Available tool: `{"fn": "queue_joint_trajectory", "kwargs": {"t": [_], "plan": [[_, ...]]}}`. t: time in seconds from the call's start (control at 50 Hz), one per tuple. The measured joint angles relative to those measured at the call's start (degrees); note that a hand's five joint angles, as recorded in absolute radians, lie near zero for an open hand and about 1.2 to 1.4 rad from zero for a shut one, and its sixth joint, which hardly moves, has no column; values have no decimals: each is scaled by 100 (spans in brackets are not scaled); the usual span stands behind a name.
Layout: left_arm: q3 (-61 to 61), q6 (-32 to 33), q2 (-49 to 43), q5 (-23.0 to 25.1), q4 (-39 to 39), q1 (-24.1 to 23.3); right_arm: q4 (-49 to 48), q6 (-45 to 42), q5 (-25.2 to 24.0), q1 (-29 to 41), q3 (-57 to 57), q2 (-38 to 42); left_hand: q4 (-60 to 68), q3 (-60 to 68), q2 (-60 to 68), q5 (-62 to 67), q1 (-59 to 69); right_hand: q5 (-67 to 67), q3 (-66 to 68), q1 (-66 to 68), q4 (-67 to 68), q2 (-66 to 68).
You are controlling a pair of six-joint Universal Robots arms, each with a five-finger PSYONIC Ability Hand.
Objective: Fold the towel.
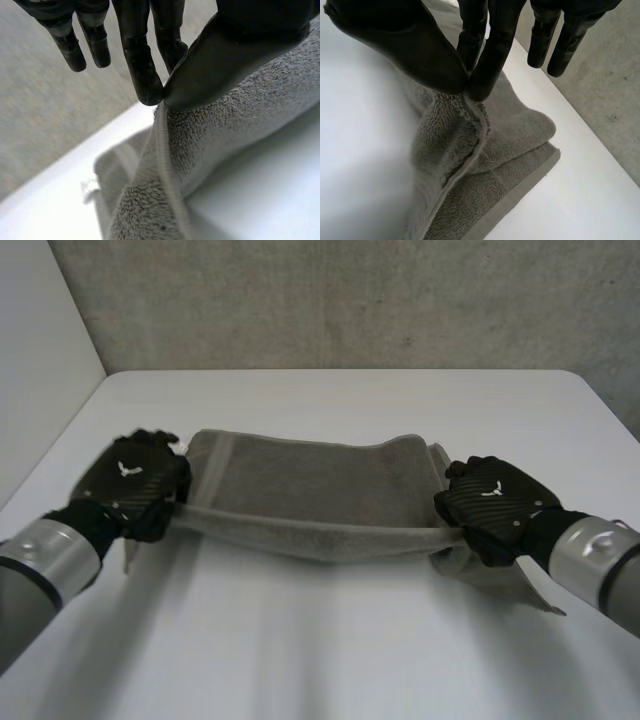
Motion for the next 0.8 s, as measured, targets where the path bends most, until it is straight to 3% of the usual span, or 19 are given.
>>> {"fn": "queue_joint_trajectory", "kwargs": {"t": [0.12, 0.26, 0.46, 0.66, 0.72, 0.8], "plan": [[154, 8, -747, -67, 307, -104, -555, 395, 470, 233, -181, 708, 0, 0, 0, 4, 31, -136, 0, -40, 0, -104], [357, 6, -1139, -273, 489, -63, -865, 931, 820, 341, -162, 1190, 0, 0, 0, 4, 31, -3060, 0, -2661, 0, -2796], [398, -1, -1110, -362, 479, -35, -824, 1400, 970, 248, 43, 1245, 0, 0, 0, 4, 31, -5510, 0, -4907, 0, -5181], [345, -7, -1081, -356, 451, -27, -792, 1494, 1276, -97, 181, 1164, 0, 0, 0, 4, 31, -5191, 0, -4834, 0, -5115], [320, -9, -1068, -358, 446, -21, -766, 1493, 1273, -235, 258, 1144, 0, 0, 0, 4, 31, -4358, 0, -4085, 0, -4343], [286, -10, -1054, -361, 444, 14, -711, 1485, 1159, -403, 407, 1112, 0, 0, 0, 4, 31, -2281, 0, -1986, 0, -2155]]}}
